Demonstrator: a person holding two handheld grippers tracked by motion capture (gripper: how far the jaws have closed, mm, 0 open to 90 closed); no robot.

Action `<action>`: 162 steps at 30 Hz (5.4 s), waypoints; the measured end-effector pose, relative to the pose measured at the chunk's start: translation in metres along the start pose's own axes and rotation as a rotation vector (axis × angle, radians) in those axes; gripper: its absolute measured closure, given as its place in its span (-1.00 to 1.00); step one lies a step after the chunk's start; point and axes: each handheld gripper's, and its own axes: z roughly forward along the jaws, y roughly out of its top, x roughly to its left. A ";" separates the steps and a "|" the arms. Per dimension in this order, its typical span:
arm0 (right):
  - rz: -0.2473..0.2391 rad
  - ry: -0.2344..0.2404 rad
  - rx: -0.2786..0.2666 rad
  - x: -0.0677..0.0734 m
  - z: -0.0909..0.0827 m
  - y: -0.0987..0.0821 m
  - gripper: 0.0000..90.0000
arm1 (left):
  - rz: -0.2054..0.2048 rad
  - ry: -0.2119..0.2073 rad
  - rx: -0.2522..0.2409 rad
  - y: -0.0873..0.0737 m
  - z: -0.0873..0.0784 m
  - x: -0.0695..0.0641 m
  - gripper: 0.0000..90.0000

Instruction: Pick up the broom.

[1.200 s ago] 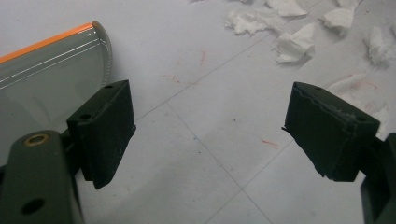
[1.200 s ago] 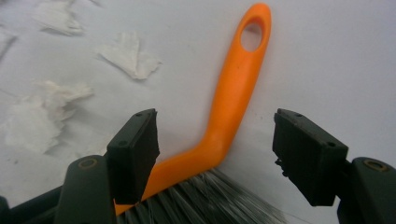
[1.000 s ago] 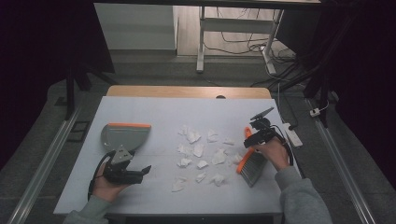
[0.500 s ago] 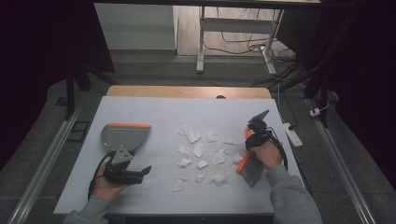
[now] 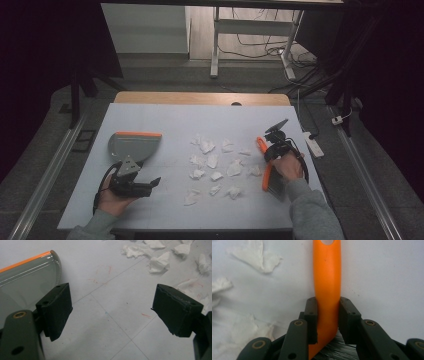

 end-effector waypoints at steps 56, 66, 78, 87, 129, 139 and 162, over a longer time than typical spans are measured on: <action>-0.089 0.580 -0.701 0.005 -0.094 -0.042 0.58 | 0.098 -0.063 -0.034 0.055 0.034 -0.044 -0.59; -0.080 0.624 -0.768 0.035 -0.087 -0.040 0.58 | 0.129 -0.133 -0.049 0.072 0.045 -0.068 -0.59; -0.038 0.633 -0.804 0.054 -0.074 -0.040 0.58 | 0.152 -0.265 -0.043 0.088 0.068 -0.109 -0.57; 0.006 0.654 -0.842 0.066 -0.072 -0.042 0.58 | 0.143 -0.252 -0.039 0.096 0.094 -0.134 -0.50; -0.312 0.520 -0.802 0.077 -0.092 -0.056 -0.19 | 0.194 -0.250 0.039 0.096 0.064 -0.071 0.78; -0.485 0.425 -0.765 0.090 -0.117 -0.060 -0.17 | 0.240 -0.256 0.119 0.107 0.064 -0.072 0.78; -0.728 0.255 -0.558 0.113 -0.106 -0.055 -0.26 | 0.475 -0.239 0.267 0.124 0.083 -0.118 0.78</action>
